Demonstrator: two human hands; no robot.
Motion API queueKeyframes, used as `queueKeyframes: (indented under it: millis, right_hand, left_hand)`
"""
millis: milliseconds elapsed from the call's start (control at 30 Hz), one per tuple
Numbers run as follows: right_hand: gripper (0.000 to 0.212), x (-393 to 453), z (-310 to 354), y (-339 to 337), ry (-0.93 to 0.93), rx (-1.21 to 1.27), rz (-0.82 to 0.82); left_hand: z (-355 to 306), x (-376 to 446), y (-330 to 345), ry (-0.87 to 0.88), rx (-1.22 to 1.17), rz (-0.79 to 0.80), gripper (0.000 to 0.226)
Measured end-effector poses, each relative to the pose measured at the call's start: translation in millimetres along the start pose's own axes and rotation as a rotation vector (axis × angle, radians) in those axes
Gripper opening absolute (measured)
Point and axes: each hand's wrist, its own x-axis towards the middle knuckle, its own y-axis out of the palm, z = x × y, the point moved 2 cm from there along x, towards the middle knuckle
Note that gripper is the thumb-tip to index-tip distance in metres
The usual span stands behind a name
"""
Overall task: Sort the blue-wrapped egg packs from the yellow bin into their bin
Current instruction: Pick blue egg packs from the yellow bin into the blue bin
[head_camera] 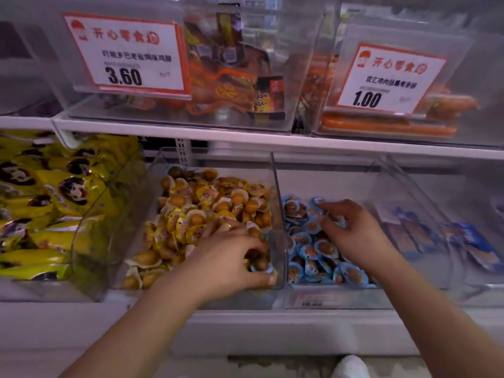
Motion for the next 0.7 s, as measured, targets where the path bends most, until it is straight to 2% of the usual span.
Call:
queueKeyframes:
  millis: [100, 200, 300, 367, 467, 500, 600, 633, 700]
  right_hand:
    - [0.019, -4, 29, 8, -0.16, 0.09, -0.098]
    - [0.019, -11, 48, 19, -0.291, 0.093, -0.067]
    - [0.019, -13, 57, 23, -0.317, 0.086, -0.062]
    - [0.021, -15, 61, 21, -0.305, 0.13, -0.107]
    - [0.022, -20, 70, 13, -0.268, 0.284, -0.195]
    - [0.023, -23, 75, 13, -0.258, 0.366, -0.152]
    - [0.043, -32, 91, 20, -0.251, 0.562, 0.128]
    - [0.045, -35, 94, 23, -0.265, 0.54, 0.168]
    - [0.035, -34, 94, 25, -0.278, 0.462, 0.14]
  left_hand:
    - [3, 4, -1, 0.012, 0.007, -0.017, 0.045]
    - [23, 5, -5, -0.036, 0.077, -0.121, 0.039]
    - [45, 2, -12, -0.084, 0.121, -0.228, 0.034]
    - [50, -1, -15, -0.096, 0.033, -0.31, 0.039]
    - [38, -3, -24, -0.032, -0.234, -0.521, 0.047]
    - [30, -3, -27, 0.01, -0.291, -0.593, 0.048]
    - [-1, -5, -32, 0.189, -0.346, -0.73, 0.045]
    - [-9, -5, -31, 0.241, -0.34, -0.747, 0.044]
    - [-15, -4, -27, 0.242, -0.373, -0.701, 0.053]
